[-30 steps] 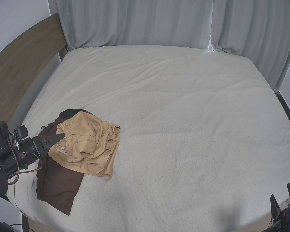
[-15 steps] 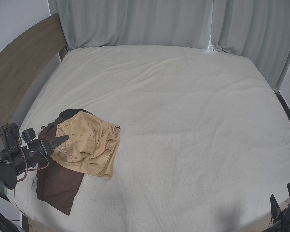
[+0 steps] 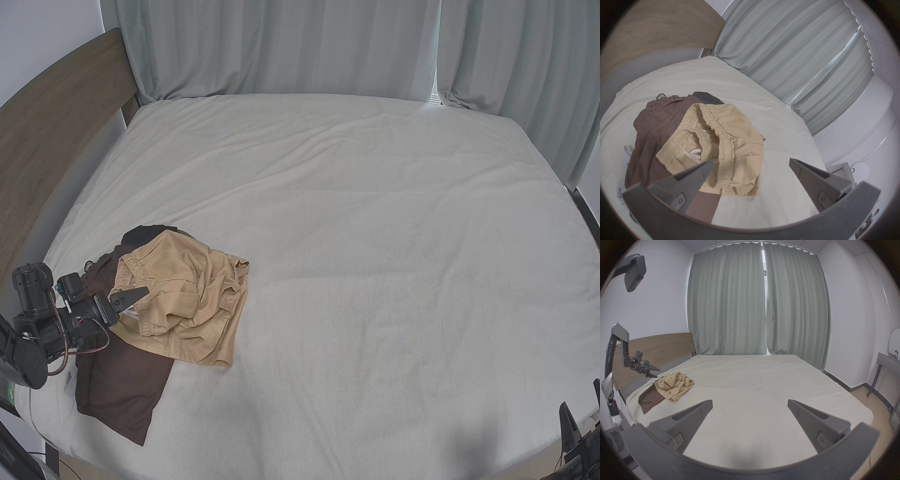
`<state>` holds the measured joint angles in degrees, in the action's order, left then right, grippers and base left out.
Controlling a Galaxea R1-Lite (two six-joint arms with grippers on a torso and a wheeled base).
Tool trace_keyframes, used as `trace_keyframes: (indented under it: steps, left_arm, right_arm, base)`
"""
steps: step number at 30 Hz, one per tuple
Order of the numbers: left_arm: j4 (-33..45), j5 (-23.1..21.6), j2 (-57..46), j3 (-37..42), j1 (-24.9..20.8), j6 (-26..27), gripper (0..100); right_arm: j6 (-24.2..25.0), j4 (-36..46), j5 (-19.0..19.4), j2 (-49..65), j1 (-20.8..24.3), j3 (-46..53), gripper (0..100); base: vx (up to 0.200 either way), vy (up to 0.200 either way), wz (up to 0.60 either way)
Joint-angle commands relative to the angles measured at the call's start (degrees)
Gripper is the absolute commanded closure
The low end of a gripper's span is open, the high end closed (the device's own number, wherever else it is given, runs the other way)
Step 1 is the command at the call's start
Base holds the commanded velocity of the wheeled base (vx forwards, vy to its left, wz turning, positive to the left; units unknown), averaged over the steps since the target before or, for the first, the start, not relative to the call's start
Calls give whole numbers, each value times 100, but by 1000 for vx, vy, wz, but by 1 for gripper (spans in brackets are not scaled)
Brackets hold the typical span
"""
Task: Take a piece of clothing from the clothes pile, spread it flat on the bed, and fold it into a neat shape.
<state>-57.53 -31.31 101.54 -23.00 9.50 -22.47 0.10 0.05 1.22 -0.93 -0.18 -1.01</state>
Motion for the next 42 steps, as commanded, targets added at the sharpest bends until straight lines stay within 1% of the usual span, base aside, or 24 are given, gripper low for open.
trace_keyframes:
  steps: [1,4,14,25,32,38,42]
  left_arm:
    - [-382,10,481,-20,26,6,0]
    - [-567,2,639,-2,35,32,0]
    - [-795,-16,1035,-169,35,58,0]
    - [-953,-77,1246,-380,-115,32,0]
    - [-971,-139,1176,-433,-308,-197,0]
    - [-1287,-148,1167,-389,-510,-320,0]
    - [-1604,-165,1176,-363,-624,-575,0]
  right_arm:
    - [-1,4,1,31,1,92,0]
    - [-1,4,1,31,1,92,0]
    - [-10,4,1,31,1,92,0]
    - [-10,-5,1,31,-8,92,0]
    - [-10,-5,1,31,-8,92,0]
    - [-10,4,1,31,-8,92,0]
    - [-10,4,1,31,-8,92,0]
  base:
    - [0,0,0]
    - [0,0,0]
    - [0,0,0]
    - [0,0,0]
    - [0,0,0]
    - [0,0,0]
    - [0,0,0]
